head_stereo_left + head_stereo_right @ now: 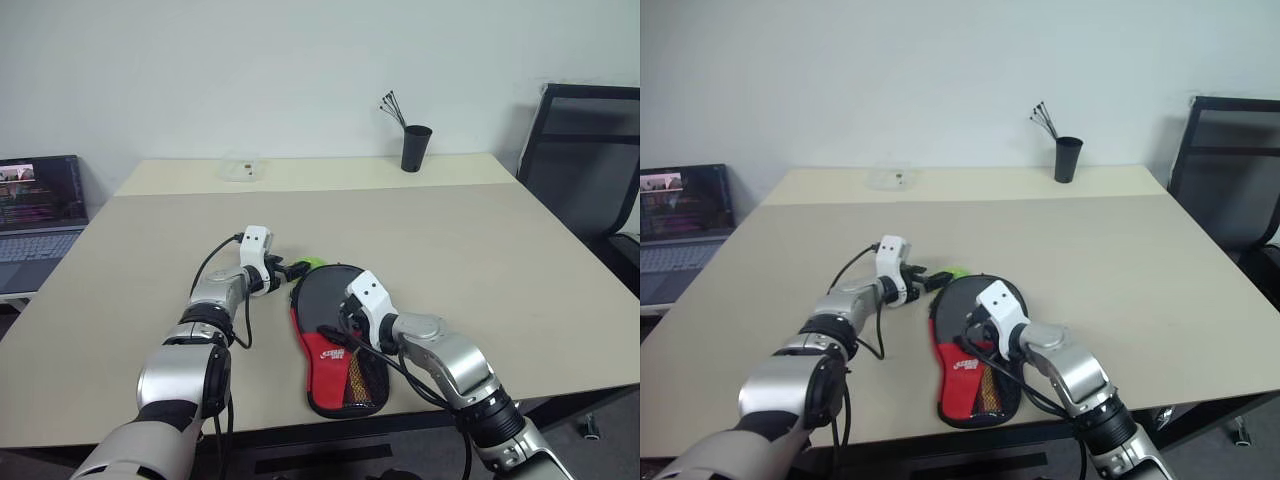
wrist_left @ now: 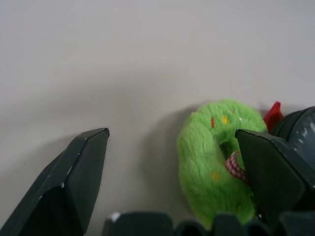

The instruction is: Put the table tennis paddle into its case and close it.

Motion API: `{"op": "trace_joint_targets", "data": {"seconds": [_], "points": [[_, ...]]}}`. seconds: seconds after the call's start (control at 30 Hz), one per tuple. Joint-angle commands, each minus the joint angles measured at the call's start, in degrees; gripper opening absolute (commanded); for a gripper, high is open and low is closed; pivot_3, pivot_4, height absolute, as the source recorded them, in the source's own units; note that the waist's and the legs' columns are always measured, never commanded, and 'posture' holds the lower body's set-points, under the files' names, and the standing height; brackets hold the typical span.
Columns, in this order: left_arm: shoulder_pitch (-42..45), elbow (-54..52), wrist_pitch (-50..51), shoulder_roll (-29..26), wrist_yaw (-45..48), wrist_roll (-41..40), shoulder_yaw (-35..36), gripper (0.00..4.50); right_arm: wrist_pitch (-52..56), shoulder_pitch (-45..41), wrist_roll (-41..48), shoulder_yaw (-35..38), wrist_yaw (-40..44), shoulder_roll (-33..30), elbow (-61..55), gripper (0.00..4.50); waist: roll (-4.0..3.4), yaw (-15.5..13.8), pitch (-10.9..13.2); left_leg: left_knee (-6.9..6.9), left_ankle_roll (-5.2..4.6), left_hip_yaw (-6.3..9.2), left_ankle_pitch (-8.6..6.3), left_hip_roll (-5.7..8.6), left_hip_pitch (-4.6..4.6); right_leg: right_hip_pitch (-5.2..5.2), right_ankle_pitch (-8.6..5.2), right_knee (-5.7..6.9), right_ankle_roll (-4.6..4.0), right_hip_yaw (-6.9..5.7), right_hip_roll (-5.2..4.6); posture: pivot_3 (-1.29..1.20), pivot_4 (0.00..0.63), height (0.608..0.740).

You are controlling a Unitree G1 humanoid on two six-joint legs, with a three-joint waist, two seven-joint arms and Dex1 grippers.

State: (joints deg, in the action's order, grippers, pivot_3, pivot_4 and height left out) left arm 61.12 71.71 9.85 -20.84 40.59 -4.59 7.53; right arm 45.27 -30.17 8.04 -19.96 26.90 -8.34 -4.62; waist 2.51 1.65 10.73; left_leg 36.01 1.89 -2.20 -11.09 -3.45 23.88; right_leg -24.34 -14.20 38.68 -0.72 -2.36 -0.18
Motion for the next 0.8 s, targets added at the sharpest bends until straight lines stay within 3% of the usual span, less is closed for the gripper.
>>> {"op": "trace_joint_targets", "data": {"seconds": [0.03, 0.37, 0.63, 0.8], "points": [[0.41, 0.15, 0.93, 1.46, 1.88, 1.28, -1.55, 3.55, 0.25, 0.23, 0.2, 0.67, -0.46, 0.51, -1.37, 4.5, 0.01, -0.07, -0.01, 0.0, 0.0, 0.0, 0.0, 0.0, 0.0, 0.0, 0.0, 0.0, 0.0, 0.0, 0.0, 0.0, 0.15, 0.74], [0.12, -1.4, 1.61, 1.88, 6.86, 1.82, -3.07, 0.05, 0.46, 0.22, -0.08, 1.02, -1.42, 0.81, -1.14, 4.5, 0.02, -0.19, -0.01, 0.02, 0.0, 0.01, 0.0, 0.01, 0.0, 0.02, 0.0, 0.0, 0.0, -0.01, -0.01, 0.0, 0.15, 0.74], [0.04, -8.08, -0.11, -0.66, 8.45, 0.04, -2.17, 0.02, -0.98, -0.34, -1.77, 1.61, -3.45, 0.51, 1.26, 4.5, 0.02, -0.12, -0.01, 0.02, 0.01, 0.01, 0.0, 0.0, 0.01, 0.01, 0.0, -0.01, 0.0, 0.0, -0.01, 0.0, 0.15, 0.74], [-3.52, -22.35, 4.64, -1.86, 10.03, -3.3, -1.18, 0.02, -0.66, 0.08, -2.23, 1.58, -3.98, 0.63, 1.64, 4.5, 0.02, -0.05, -0.01, 0.02, 0.02, 0.01, -0.01, -0.02, 0.02, 0.0, 0.0, 0.01, 0.0, 0.02, 0.0, 0.0, 0.15, 0.74]]}}
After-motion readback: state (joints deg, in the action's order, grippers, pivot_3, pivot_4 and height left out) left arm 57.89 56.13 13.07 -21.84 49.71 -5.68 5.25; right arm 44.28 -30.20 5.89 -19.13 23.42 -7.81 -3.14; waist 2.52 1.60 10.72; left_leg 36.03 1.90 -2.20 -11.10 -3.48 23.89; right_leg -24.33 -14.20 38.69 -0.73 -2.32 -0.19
